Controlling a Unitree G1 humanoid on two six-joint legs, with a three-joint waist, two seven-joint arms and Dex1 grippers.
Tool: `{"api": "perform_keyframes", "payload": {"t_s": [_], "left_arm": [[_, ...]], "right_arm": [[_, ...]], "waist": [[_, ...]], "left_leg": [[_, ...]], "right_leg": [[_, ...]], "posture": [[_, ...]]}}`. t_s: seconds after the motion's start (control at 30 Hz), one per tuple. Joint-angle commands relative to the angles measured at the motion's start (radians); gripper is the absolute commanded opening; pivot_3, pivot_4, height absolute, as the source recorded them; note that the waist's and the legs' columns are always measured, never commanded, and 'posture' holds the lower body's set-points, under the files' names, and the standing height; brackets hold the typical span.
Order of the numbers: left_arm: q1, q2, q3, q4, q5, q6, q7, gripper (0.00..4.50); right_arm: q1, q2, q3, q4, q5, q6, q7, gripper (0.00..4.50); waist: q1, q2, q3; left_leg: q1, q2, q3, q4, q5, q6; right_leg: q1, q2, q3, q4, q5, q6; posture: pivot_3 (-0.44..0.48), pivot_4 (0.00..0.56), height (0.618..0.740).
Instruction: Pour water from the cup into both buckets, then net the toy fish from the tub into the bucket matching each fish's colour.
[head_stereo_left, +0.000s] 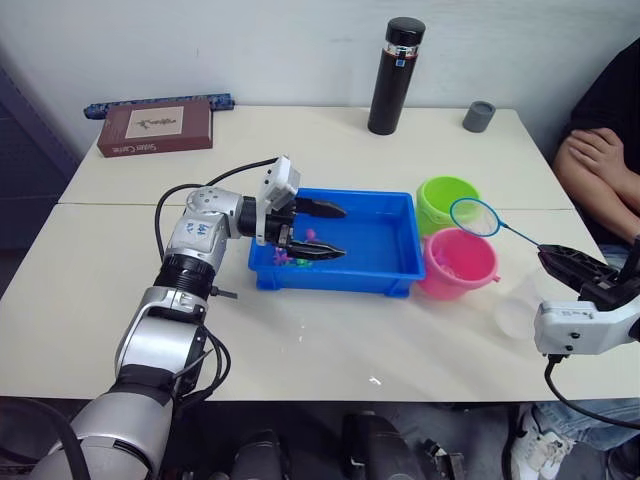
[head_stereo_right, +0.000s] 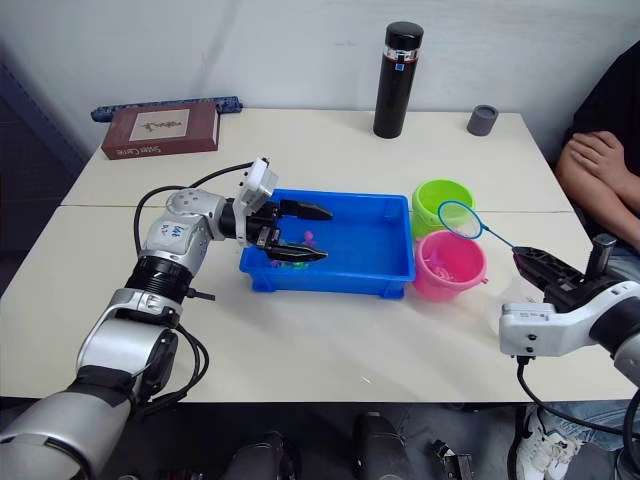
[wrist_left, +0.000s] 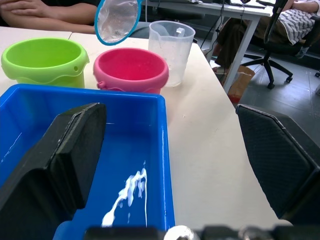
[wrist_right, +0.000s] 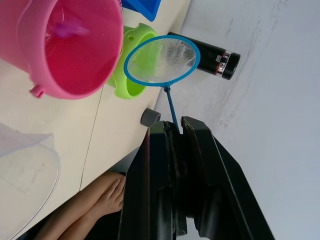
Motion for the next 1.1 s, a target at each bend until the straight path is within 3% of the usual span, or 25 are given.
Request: {"api": "perform_keyframes", "payload": {"t_s": [0.03,0.17,0.33,0.5,0.6,0.9,1.1], "left_arm": [[-0.025,0.001,0.015,-0.006,-0.003,-0.008,0.001,4.46],[-0.022,0.007,0.011,-0.003,0.005,-0.012,0.001,4.46],[-0.003,0.061,0.006,-0.007,0.029,-0.007,-0.006,4.46],[0.047,0.185,0.022,-0.036,0.044,0.007,-0.029,4.46],[0.107,0.282,0.034,-0.08,0.056,0.006,-0.019,4.46],[0.297,0.429,0.136,-0.315,0.004,0.145,0.099,4.46],[0.377,0.44,0.172,-0.487,-0.038,0.244,0.166,4.46]], "right_arm": [[0.021,-0.009,-0.052,-0.015,0.02,-0.009,0.014,0.0],[-0.008,0.051,-0.046,-0.054,0.13,0.124,0.029,0.0],[-0.194,0.094,0.042,-0.142,0.468,0.543,0.093,0.0],[-0.459,0.095,0.238,-0.172,0.738,0.962,0.091,0.0],[-0.597,0.118,0.386,-0.119,0.783,1.12,0.052,0.0],[-0.81,0.251,0.743,0.092,0.721,1.177,-0.052,0.0],[-0.866,0.282,0.813,0.259,0.626,1.064,-0.116,0.0]], "waist": [[0.0,0.0,0.0],[0.0,0.0,0.0],[-0.006,0.0,0.0],[-0.006,0.0,0.0],[-0.007,0.0,0.0],[-0.002,0.0,0.0],[-0.003,0.0,0.0]], "left_leg": [[0.0,0.0,0.0,0.0,0.0,0.0],[0.0,0.0,0.0,0.0,0.0,0.0],[0.001,0.0,0.0,0.001,0.0,0.0],[0.003,0.002,-0.001,0.001,0.0,0.0],[0.002,0.005,-0.002,0.001,0.0,0.0],[-0.004,0.003,-0.006,0.003,-0.002,0.004],[-0.006,0.002,-0.007,0.005,-0.002,0.005]], "right_leg": [[0.0,0.0,0.0,0.0,0.0,0.0],[0.0,0.0,0.0,0.0,0.0,0.0],[0.0,0.0,0.001,0.003,0.0,0.0],[0.0,0.0,0.001,0.006,-0.001,-0.002],[-0.001,-0.002,0.002,0.009,-0.001,-0.002],[-0.002,-0.006,-0.005,0.007,-0.001,-0.002],[-0.002,-0.015,-0.009,0.007,-0.001,-0.002]], "posture": [[0.0,0.15,0.74],[0.0,0.15,0.74],[0.0,0.15,0.74],[0.0,0.15,0.74],[0.0,0.15,0.74],[0.0,0.15,0.74],[0.0,0.15,0.74]]}}
